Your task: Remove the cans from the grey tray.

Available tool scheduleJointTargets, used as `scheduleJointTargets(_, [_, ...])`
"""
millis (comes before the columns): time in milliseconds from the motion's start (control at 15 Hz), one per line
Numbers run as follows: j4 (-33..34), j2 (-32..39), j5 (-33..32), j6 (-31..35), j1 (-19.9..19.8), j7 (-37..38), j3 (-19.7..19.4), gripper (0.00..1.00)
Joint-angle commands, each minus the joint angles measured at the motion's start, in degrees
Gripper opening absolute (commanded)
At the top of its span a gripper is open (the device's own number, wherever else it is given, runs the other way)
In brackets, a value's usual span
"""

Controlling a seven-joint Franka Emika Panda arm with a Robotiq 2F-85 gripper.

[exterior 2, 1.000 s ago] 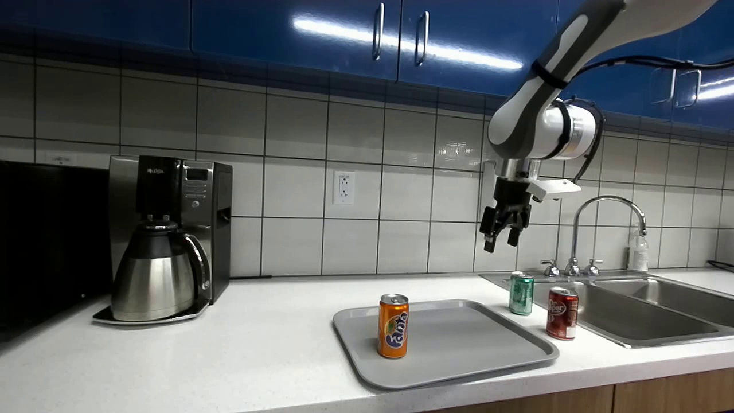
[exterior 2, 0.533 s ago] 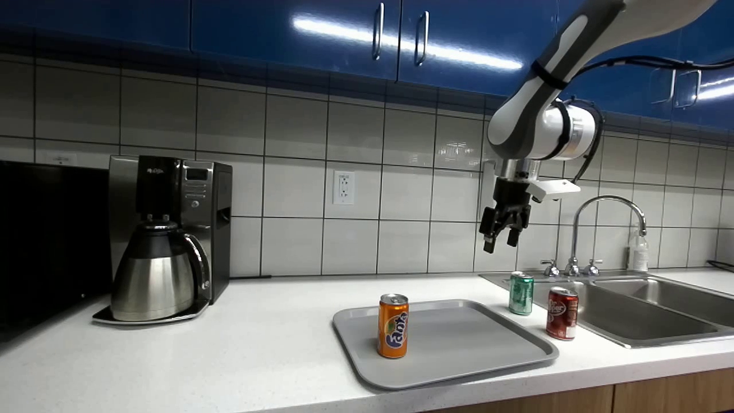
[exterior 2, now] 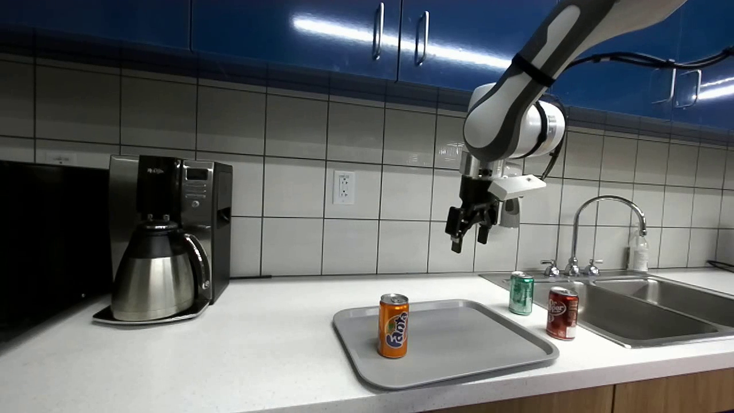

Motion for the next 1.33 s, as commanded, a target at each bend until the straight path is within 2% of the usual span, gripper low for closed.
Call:
scheduleJointTargets(0, [0.9,-0.1,-5.0,-0.6,1.1,9.1,2.8,1.00])
scheduleJointTargets(333, [3.3,1.8,-8.0,-1.5,3.3,18.9,6.4,1.00])
scheduleJointTargets(600, [5.7,4.4,-8.4,-1.5,5.2,23.0,8.0,1.00])
scheduleJointTargets(1267, [11.1,11.5,-6.0,-1.1,9.5,21.9,8.0,1.00])
